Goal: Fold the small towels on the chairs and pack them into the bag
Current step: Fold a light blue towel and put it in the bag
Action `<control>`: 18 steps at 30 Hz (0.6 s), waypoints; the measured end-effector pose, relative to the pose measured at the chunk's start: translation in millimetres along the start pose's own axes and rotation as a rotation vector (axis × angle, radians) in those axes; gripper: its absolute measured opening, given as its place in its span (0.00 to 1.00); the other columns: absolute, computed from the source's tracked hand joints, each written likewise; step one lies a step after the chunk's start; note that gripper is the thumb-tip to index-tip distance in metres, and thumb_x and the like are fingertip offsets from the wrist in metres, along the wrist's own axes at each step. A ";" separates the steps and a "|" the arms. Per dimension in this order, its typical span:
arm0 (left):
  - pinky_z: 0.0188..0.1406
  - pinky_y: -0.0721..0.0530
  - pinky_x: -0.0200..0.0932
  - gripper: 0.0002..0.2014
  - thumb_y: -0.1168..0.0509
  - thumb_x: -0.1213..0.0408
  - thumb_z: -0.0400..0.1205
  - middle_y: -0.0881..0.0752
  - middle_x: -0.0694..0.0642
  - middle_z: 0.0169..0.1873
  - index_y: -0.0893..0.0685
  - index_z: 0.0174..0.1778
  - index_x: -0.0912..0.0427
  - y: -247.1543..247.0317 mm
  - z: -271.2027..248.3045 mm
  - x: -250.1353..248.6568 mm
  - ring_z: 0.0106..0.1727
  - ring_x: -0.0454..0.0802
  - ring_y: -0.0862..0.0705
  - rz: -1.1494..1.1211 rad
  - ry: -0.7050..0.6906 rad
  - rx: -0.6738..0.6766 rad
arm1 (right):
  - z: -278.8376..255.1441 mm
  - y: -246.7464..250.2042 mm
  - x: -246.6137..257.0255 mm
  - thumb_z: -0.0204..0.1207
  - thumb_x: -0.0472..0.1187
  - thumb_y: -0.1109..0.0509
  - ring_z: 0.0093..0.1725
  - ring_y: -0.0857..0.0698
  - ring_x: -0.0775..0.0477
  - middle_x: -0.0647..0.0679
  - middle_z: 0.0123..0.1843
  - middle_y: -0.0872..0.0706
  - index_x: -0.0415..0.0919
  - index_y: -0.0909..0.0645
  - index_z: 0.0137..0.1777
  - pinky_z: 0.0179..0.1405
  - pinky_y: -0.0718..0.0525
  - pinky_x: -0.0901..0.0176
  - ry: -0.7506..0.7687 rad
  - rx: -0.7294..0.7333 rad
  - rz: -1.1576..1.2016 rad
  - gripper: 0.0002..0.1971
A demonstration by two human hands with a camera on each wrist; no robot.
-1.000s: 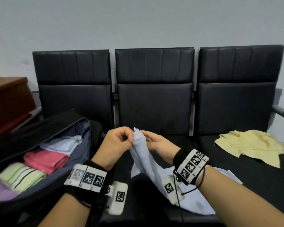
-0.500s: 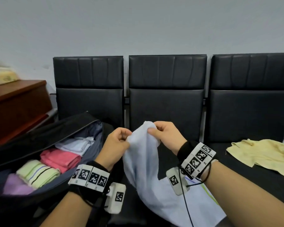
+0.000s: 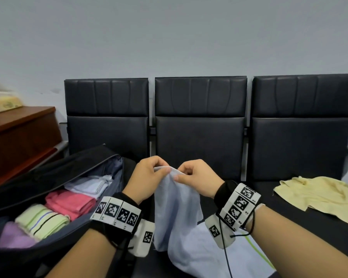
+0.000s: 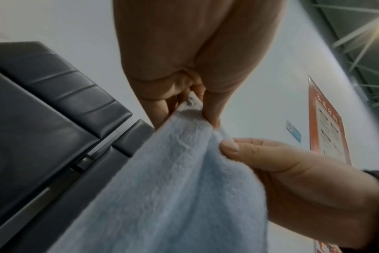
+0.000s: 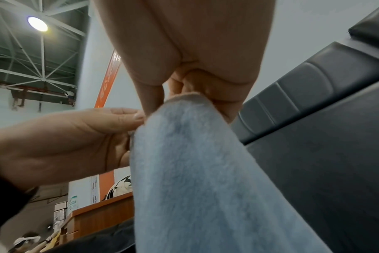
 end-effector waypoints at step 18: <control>0.43 0.20 0.47 0.05 0.36 0.57 0.77 0.16 0.45 0.35 0.17 0.37 0.52 92.1 3.9 43.9 0.38 0.40 0.20 -0.081 0.139 -0.547 | -31.1 69.7 -61.7 0.80 0.37 0.27 0.39 0.14 0.52 0.43 0.39 0.11 0.38 0.11 0.41 0.42 0.18 0.56 -0.097 -0.208 0.166 0.07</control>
Point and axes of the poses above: each hand's wrist, its own z-axis towards the middle knuckle, its own y-axis out of the back of the hand, x = y × z, the point moved 2 cm from there along z, towards the middle knuckle
